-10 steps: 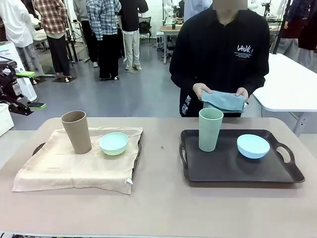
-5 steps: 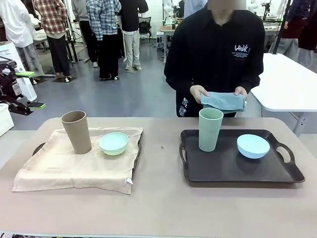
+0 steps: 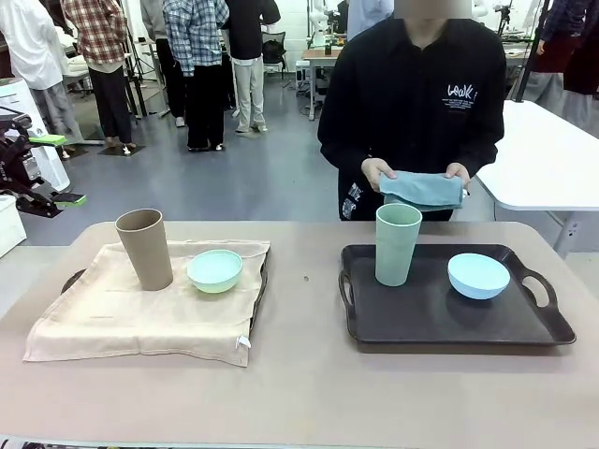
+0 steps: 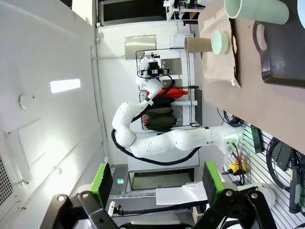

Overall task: Set up a tray with a mat and arrange the tableware.
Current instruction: Pick up the Picnic Bowl and Reusable plastic cup from the Handle tray in front of the human's position and hold them in the air.

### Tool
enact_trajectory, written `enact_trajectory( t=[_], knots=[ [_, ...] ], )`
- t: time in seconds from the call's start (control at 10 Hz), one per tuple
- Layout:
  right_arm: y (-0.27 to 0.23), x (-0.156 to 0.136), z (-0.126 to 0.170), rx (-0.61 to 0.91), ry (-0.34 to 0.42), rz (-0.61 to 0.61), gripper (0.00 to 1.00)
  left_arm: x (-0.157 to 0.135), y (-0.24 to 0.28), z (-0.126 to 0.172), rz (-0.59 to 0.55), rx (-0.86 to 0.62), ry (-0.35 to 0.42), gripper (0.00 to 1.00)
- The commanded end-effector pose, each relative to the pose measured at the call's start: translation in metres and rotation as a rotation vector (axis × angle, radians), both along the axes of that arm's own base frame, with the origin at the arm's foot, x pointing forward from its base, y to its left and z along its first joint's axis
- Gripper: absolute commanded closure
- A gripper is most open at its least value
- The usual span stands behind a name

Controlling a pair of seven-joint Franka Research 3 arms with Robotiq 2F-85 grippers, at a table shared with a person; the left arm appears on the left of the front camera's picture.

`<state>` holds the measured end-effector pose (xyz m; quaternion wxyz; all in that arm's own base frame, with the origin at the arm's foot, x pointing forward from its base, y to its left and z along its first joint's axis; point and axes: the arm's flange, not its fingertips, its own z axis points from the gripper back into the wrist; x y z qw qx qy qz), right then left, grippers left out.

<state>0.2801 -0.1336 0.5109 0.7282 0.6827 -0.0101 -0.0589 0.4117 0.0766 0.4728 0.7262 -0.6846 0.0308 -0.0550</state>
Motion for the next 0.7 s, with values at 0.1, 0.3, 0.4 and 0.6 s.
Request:
enact_trajectory(
  t=[0.1, 0.3, 0.4, 0.6],
  knots=[
    [-0.0006, -0.0017, 0.0044, 0.007, 0.003, 0.0, 0.0, -0.0021, 0.0015, 0.003, 0.001, -0.008, -0.008, 0.0],
    [-0.0006, -0.0017, 0.0044, 0.007, 0.003, 0.0, 0.0, -0.0021, 0.0015, 0.003, 0.001, -0.008, -0.008, 0.0],
    [-0.0006, -0.0017, 0.0044, 0.007, 0.003, 0.0, 0.0, -0.0021, 0.0015, 0.003, 0.001, -0.008, -0.008, 0.0],
    [-0.0006, -0.0017, 0.0044, 0.007, 0.003, 0.0, 0.0, -0.0021, 0.0015, 0.003, 0.001, -0.008, -0.008, 0.0]
  ],
)
